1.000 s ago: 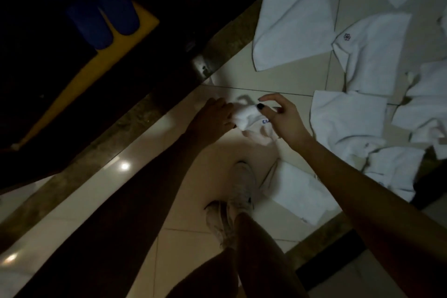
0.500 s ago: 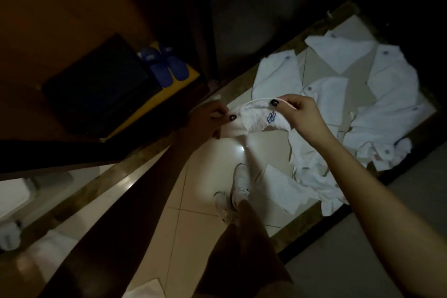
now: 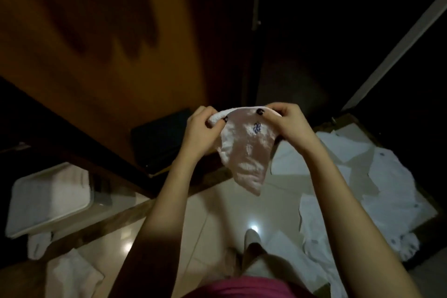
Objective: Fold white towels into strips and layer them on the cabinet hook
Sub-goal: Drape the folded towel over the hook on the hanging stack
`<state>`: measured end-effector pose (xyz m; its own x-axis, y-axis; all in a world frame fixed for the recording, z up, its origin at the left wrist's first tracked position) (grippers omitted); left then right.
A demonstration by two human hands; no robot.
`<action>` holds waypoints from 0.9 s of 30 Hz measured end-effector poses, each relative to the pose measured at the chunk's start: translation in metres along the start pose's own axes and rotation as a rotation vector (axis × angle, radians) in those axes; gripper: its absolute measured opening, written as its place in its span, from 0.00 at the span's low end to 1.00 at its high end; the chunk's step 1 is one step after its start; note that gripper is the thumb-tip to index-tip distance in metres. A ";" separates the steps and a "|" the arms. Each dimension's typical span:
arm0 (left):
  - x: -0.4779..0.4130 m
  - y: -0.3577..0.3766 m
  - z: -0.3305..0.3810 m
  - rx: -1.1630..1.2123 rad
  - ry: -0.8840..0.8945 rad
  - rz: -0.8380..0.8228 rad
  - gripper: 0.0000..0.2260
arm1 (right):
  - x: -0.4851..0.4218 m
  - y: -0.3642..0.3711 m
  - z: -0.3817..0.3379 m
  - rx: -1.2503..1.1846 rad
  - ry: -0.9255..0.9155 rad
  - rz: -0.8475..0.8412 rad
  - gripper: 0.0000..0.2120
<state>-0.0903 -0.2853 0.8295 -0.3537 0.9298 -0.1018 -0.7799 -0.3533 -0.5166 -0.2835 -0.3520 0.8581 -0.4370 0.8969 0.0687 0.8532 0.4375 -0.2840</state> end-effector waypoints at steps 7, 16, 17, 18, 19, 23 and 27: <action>0.002 -0.109 0.048 -0.197 0.128 0.109 0.08 | -0.016 0.026 -0.089 0.074 -0.182 -0.040 0.09; 0.005 -0.218 0.095 0.016 0.084 0.182 0.06 | -0.027 0.052 -0.214 0.102 -0.566 -0.231 0.12; 0.006 -0.229 0.102 0.058 0.095 0.229 0.07 | -0.027 0.054 -0.225 0.098 -0.595 -0.253 0.14; 0.007 -0.237 0.108 0.102 0.097 0.272 0.08 | -0.028 0.057 -0.234 0.105 -0.621 -0.260 0.16; 0.009 -0.245 0.113 0.146 0.092 0.313 0.08 | -0.030 0.058 -0.241 0.109 -0.638 -0.261 0.18; 0.009 -0.268 0.128 0.181 0.069 0.464 0.11 | -0.035 0.069 -0.260 0.170 -0.674 -0.299 0.19; 0.006 -0.282 0.139 0.236 0.054 0.619 0.06 | -0.037 0.095 -0.272 0.288 -0.656 -0.386 0.15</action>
<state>0.0564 -0.1947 1.0928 -0.7512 0.5496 -0.3655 -0.5355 -0.8312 -0.1494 -0.1091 -0.3256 1.0884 -0.8397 0.4262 -0.3366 0.5404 0.5943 -0.5956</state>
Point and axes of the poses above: each hand's wrist, its own x-axis away from the middle knuckle, its own y-axis out of the palm, z = x × y, the point moved 9 cm from there along -x, towards the middle knuckle, and after that the axes turned 1 degree about z, right-handed, at the moved point
